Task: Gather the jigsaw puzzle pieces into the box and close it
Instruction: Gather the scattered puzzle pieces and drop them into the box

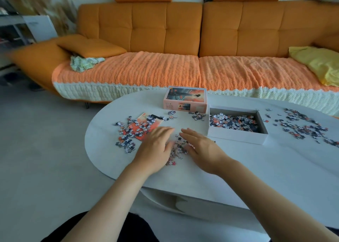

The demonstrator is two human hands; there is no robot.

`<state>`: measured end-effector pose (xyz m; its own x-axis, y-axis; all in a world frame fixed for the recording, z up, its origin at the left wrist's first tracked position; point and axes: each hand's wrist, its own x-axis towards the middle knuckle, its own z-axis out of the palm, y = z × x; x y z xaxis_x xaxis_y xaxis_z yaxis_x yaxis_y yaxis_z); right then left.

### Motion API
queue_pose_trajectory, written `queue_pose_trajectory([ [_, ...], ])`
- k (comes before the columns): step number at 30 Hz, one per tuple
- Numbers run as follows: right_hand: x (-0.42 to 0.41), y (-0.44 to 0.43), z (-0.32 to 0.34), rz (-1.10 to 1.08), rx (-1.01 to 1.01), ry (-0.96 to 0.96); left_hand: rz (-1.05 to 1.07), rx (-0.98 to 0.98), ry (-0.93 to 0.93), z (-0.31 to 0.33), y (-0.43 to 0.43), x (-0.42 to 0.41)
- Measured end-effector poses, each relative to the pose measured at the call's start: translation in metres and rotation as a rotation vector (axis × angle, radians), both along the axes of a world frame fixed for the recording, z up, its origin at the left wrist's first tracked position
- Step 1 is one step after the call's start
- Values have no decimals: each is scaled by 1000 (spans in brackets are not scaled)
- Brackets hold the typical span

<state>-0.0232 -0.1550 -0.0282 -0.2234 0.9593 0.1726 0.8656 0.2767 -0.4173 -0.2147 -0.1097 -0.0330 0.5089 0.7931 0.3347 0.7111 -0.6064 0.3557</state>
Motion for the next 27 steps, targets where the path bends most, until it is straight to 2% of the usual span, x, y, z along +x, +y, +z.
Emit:
queue_pose_trajectory([
  [2,-25,12,1,57,-27,-42,146,-19,147,-1,4,-28],
  [4,-49,26,2,97,-81,-105,304,-136,299,-5,8,-50],
  [6,-66,39,2,126,-123,-185,385,-276,352,-8,7,-64],
  [9,-75,48,1,176,-130,-272,370,-383,371,-10,0,-68],
  [13,-59,39,-3,138,-35,-179,234,-453,383,-8,-19,-66],
  [16,-48,37,-5,88,54,-131,114,-394,413,-9,-29,-60],
  [18,-48,40,-4,80,92,-130,40,-341,358,-9,-32,-52],
  [22,-65,52,4,16,42,-77,-103,-249,26,-7,-32,-37],
  [23,-69,54,9,6,-19,-64,-68,-160,-12,-7,-29,-37],
  [25,-72,61,15,19,-152,-101,106,-52,54,-8,-20,-43],
  [27,-69,63,15,66,-230,-194,309,-173,203,-11,-12,-55],
])
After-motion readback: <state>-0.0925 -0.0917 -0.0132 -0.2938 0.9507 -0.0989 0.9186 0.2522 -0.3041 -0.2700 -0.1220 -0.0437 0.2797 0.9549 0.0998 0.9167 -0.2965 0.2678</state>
